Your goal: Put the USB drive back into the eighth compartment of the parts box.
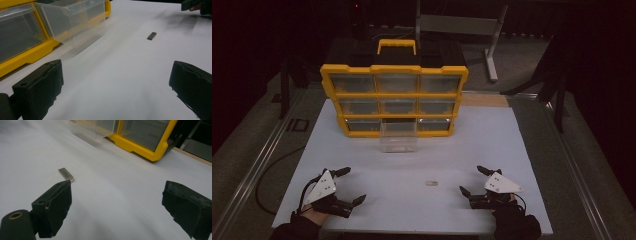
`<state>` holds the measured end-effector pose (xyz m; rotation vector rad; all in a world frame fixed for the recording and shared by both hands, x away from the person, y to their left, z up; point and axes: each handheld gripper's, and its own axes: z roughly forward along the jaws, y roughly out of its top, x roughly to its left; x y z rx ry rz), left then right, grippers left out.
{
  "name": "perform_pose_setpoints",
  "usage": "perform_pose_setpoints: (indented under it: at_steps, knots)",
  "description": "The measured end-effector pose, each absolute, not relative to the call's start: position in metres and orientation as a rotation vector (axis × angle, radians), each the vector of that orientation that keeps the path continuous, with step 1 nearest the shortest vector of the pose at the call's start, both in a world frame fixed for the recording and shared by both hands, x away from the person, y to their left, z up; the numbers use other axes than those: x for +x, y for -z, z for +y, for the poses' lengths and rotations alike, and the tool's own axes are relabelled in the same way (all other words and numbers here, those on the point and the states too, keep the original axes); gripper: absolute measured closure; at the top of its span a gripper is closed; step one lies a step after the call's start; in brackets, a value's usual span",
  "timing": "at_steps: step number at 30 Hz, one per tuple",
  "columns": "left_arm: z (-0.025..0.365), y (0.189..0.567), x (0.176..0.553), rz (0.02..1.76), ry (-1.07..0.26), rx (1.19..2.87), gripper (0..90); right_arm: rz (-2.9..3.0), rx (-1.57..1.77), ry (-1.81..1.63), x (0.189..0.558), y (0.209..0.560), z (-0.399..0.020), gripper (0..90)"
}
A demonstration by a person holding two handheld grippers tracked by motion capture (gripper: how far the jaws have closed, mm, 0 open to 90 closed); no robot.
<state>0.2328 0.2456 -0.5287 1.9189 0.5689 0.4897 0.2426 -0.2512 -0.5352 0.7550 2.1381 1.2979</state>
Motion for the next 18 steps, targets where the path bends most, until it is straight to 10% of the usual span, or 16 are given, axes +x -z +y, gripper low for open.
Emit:
perform_pose_setpoints:
  at_steps: [18]
  knots:
    - [0.2445, 0.5264, 0.2325, 0.571, -0.495, 1.932, 0.4, 2.121, 0.753, -1.283, 0.2410, 0.5330, -0.2496, 9.4]
